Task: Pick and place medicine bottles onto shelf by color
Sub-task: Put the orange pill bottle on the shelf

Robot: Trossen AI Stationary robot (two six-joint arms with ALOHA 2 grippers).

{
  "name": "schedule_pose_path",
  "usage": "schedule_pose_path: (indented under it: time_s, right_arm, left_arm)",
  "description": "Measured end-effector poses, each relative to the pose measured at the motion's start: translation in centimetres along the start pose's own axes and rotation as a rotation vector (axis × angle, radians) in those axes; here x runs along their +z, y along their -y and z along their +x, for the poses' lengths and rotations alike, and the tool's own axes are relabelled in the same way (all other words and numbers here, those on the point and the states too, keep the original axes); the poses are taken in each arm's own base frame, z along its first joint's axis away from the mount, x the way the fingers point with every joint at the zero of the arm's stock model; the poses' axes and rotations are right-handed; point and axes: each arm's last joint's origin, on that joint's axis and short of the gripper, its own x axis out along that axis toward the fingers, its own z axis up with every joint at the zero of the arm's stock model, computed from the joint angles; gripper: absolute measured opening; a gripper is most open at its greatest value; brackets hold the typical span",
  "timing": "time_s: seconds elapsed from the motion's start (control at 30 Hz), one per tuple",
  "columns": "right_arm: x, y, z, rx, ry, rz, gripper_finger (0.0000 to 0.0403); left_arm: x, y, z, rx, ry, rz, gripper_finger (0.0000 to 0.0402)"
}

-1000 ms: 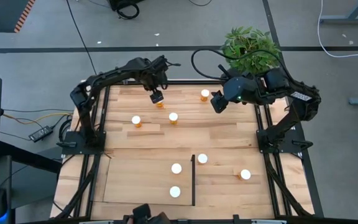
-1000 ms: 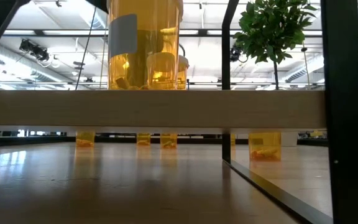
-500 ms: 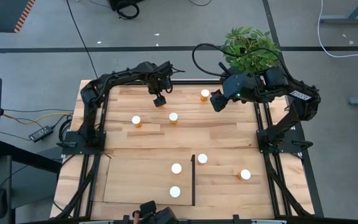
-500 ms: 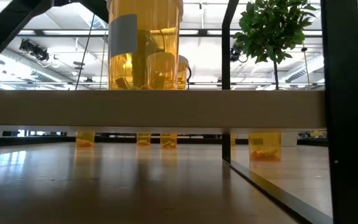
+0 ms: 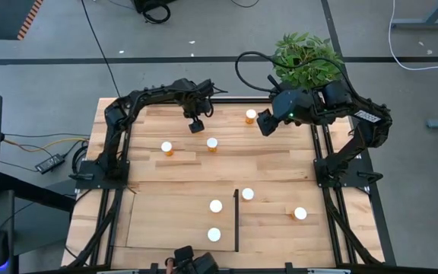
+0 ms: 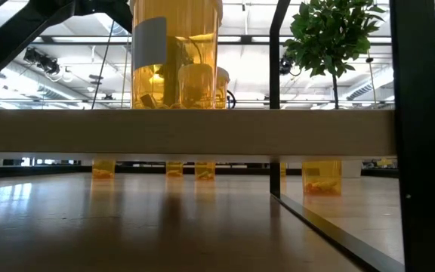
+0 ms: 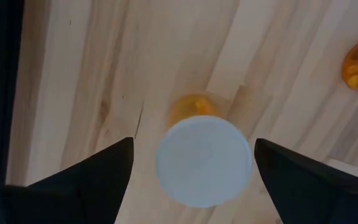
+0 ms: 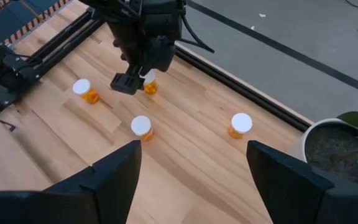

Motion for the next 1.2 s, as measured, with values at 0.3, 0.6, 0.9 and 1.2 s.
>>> schedule_pose_path:
  time_s: [0.3, 0.6, 0.9, 1.2]
  right_arm:
    - [0.0, 0.0, 0.0, -0.001, 0.001, 0.000, 0.0299]
    - [0.0, 0.0, 0.0, -0.001, 0.001, -0.001, 0.0299]
    - [0.0, 0.0, 0.0, 0.001, -0.001, -0.024, 0.0299]
    - [-0.1, -0.1, -0.1, 0.008, -0.005, -0.058, 0.0299]
  left_arm:
    - [-0.1, 0.2, 0.0, -0.006, -0.019, 0.002, 0.0262]
    - [-0.4, 0.6, 0.0, -0.017, -0.051, 0.009, 0.0216]
    - [0.0, 2.0, -1.9, -0.034, -0.102, 0.045, 0.0223]
    - [-1.1, 4.2, -6.6, -0.023, -0.049, 0.042, 0.0213]
